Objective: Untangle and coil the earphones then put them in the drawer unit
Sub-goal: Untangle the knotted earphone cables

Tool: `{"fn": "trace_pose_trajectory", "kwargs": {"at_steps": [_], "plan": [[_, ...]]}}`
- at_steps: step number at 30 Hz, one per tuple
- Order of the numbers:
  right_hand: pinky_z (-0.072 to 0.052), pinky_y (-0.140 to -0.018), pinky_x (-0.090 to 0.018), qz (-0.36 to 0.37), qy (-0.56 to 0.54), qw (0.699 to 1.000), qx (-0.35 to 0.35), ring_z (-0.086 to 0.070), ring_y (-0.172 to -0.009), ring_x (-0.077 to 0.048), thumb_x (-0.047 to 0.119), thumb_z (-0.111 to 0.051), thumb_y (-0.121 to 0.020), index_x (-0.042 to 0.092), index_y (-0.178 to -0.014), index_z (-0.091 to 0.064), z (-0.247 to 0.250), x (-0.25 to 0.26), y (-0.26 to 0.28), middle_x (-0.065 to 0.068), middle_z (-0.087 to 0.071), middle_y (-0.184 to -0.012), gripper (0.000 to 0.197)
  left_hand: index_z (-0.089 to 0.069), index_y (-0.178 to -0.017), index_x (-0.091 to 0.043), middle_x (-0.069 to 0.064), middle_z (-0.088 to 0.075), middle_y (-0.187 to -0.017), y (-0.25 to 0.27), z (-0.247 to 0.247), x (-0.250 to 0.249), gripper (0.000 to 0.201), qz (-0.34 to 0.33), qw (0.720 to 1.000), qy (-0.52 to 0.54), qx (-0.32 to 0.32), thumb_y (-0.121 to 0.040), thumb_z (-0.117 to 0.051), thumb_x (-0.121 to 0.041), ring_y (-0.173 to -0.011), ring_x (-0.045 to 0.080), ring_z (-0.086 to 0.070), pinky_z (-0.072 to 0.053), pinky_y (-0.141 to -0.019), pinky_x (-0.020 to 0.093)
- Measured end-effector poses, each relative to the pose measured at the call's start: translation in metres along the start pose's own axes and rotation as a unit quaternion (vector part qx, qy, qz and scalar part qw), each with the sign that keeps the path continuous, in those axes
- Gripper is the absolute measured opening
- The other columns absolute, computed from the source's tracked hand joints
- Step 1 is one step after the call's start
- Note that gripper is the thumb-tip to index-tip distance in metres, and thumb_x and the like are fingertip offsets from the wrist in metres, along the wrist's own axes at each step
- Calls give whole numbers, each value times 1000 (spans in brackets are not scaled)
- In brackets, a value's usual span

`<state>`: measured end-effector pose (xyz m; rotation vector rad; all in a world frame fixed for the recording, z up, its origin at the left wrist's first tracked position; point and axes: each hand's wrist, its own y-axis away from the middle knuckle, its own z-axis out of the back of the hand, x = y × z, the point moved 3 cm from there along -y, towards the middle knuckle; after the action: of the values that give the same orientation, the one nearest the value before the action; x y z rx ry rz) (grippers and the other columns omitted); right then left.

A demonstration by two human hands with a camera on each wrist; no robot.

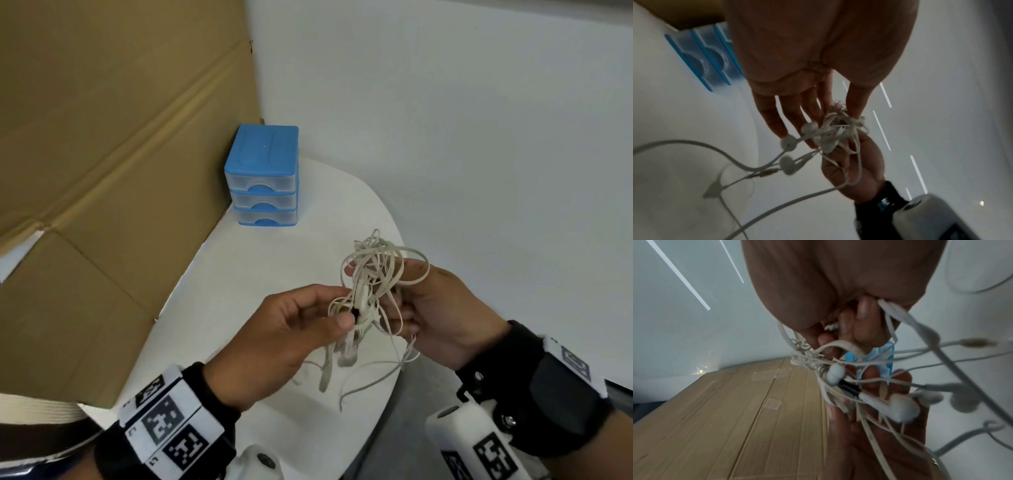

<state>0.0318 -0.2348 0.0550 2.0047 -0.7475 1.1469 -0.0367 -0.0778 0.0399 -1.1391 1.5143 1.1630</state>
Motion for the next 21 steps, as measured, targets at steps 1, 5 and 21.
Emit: {"fn": "trace_pose_trajectory", "kwargs": {"at_steps": [1,5,21], "plan": [[-9,-42,-22,4,-5,1000,6,-16,-45,-8,24,-55,-85,3,-94,-68,0,-1,0,2,-34,-51,26,-69,-109,-8,1,-77,-95,1,0,-2,35,-2,1000,12,0,-75,-67,-12,-88,10,-71,-53,-78,17],[-10,-42,-22,11,-19,1000,15,-24,-46,-7,24,-59,-84,11,-93,-73,-2,-2,0,1,-47,-54,22,-68,-109,-4,4,-77,-94,3,0,-8,42,-11,1000,11,-7,-68,-72,-7,-81,13,-68,-55,-72,20],[-19,-40,-18,43,4,999,19,-35,-47,-8,23,-67,-76,7,-93,-70,1,-1,0,-6,-60,-65,24,-78,-94,-16,3,-77,-86,2,5,-12,25,-11,997,51,-60,-71,-68,-19,-73,13,-71,-53,-65,18]]}}
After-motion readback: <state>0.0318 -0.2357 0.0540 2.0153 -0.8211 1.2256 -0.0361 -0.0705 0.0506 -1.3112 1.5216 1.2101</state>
